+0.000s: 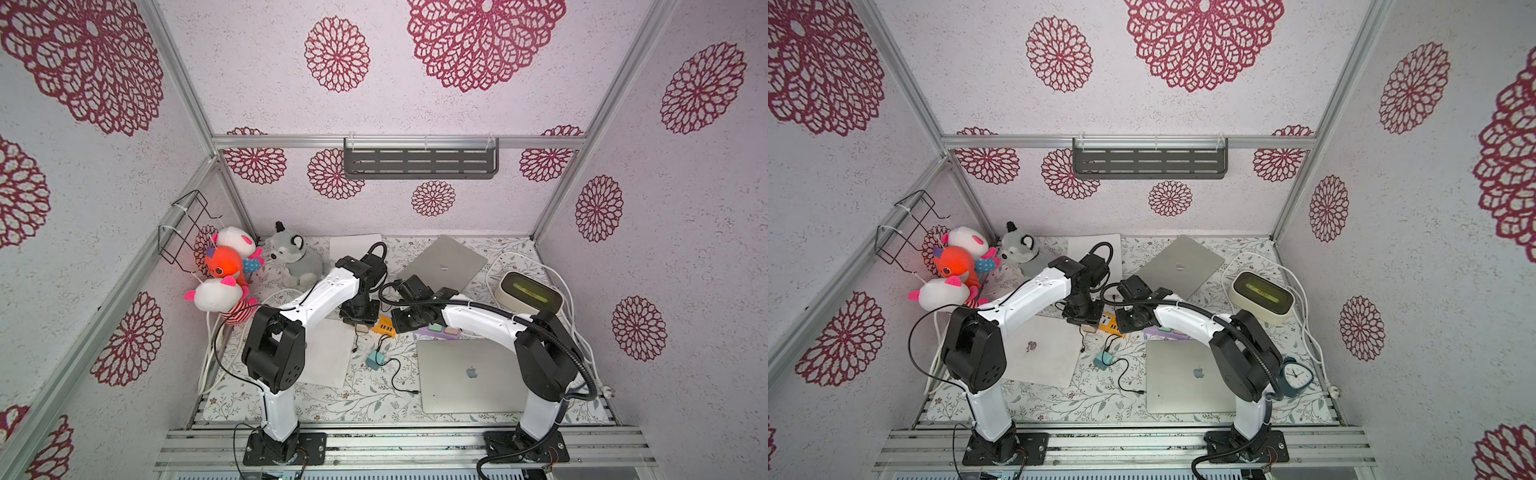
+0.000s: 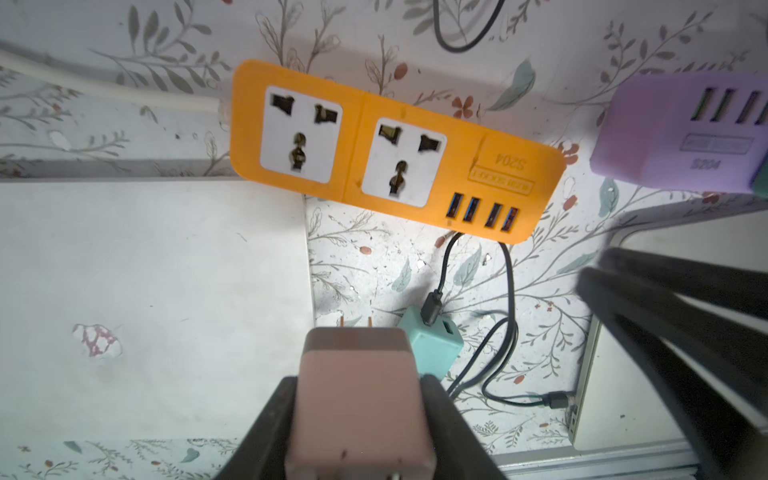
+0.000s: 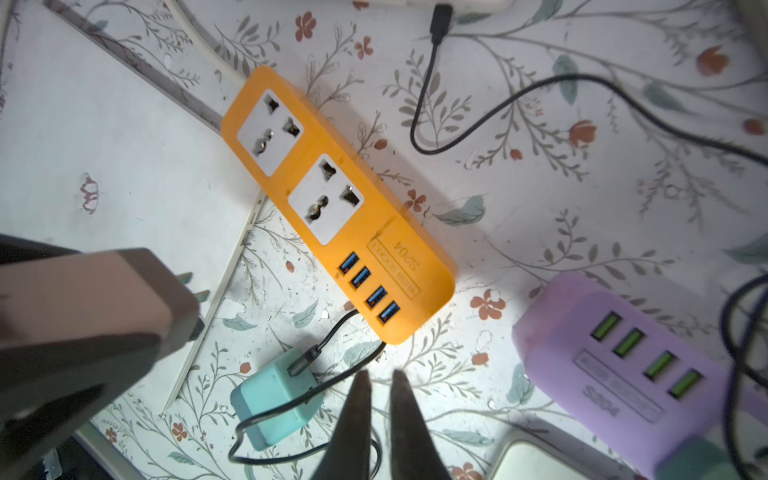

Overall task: Unplug the laptop charger
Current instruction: Place the plug at the center of the board.

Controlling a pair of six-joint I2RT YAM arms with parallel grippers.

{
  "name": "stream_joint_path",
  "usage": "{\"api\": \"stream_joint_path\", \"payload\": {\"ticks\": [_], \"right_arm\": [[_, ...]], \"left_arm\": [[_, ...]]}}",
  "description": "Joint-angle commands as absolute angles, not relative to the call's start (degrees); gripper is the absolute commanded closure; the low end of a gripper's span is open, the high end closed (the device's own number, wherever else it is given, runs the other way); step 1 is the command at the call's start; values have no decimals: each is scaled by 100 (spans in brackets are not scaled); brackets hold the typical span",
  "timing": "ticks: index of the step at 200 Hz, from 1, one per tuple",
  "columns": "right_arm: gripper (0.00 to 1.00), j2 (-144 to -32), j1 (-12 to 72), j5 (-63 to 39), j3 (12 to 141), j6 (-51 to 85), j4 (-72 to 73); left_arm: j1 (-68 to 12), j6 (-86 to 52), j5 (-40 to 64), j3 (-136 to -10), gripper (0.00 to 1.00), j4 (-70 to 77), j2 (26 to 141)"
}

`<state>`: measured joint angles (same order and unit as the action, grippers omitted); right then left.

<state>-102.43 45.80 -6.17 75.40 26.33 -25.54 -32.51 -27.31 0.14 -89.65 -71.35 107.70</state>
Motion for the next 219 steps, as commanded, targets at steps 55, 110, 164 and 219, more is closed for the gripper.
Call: {"api": "stream_joint_path", "payload": {"ticks": [55, 110, 164, 219], "right_arm": [[85, -9382, 4487, -146, 7342, 2522, -2892], [85, -9246, 4410, -140, 7323, 2478, -3001], [85, -9087, 4412, -124, 7195, 2452, -3063], [84, -8715, 4401, 0, 6896, 2513, -3168]], "left_arm": [[-3422, -2796, 214, -8871, 67, -7361, 11107], [-3458, -3082, -165, -7724, 65, -5779, 10393], [-3522, -3109, -243, -6686, 65, -4344, 9978], [-3616, -3278, -186, -5817, 56, -3340, 9771]]}}
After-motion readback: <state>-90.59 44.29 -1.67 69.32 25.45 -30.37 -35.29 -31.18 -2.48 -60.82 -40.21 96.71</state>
